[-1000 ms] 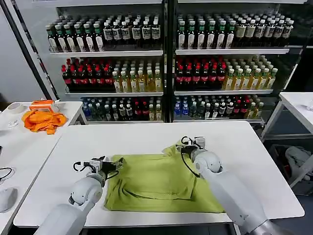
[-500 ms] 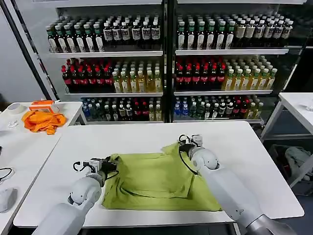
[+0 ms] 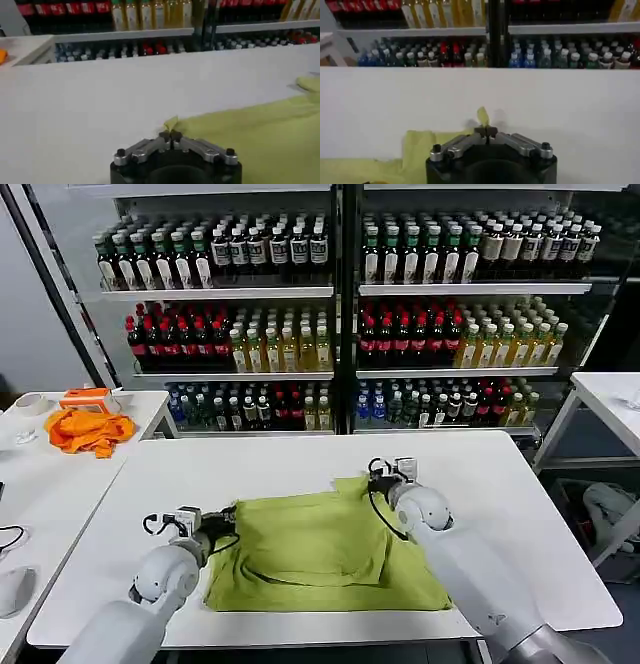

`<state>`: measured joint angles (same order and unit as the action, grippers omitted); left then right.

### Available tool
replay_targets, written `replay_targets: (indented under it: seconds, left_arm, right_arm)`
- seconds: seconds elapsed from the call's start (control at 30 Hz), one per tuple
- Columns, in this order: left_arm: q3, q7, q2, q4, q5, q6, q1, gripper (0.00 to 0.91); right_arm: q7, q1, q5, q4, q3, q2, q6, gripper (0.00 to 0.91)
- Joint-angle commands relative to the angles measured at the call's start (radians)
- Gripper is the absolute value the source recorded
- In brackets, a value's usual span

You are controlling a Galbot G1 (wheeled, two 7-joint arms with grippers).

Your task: Fold and organize the clothes.

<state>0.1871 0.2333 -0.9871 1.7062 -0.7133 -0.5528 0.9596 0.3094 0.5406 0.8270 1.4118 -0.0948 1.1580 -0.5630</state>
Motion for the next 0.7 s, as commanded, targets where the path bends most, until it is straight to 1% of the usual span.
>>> replay_targets:
  seconds: [0.03, 0.13, 0.23, 0.3, 0.47, 0.5, 0.7]
  left_arm:
    - [0.024, -0.005, 0.012, 0.114, -0.019, 0.02, 0.038, 0.02]
    - [0.039, -0.005, 0.022, 0.155, -0.022, 0.026, 0.068, 0.01]
    - [0.056, -0.005, 0.029, 0.183, -0.024, 0.028, 0.102, 0.02]
    - [0.069, -0.005, 0.034, 0.207, -0.024, 0.029, 0.13, 0.02]
    - [0.097, -0.004, 0.04, 0.276, 0.002, 0.035, 0.202, 0.01]
    - [0.102, -0.004, 0.04, 0.287, 0.005, 0.035, 0.215, 0.02]
    - [0.134, -0.007, 0.043, 0.339, 0.011, 0.035, 0.289, 0.01]
  right_arm:
    - [0.008, 0.081, -0.011, 0.193, 0.044, -0.044, 0.006, 0.0]
    - [0.018, 0.141, -0.011, 0.264, 0.08, -0.066, -0.002, 0.0]
    - [0.027, 0.21, -0.016, 0.36, 0.133, -0.101, -0.008, 0.0]
    - [0.024, 0.253, -0.028, 0.408, 0.163, -0.125, -0.006, 0.0]
    - [0.021, 0.375, -0.025, 0.52, 0.246, -0.183, -0.006, 0.0]
    - [0.021, 0.397, -0.025, 0.538, 0.262, -0.193, -0.007, 0.0]
    - [0.012, 0.544, -0.029, 0.628, 0.328, -0.222, -0.008, 0.0]
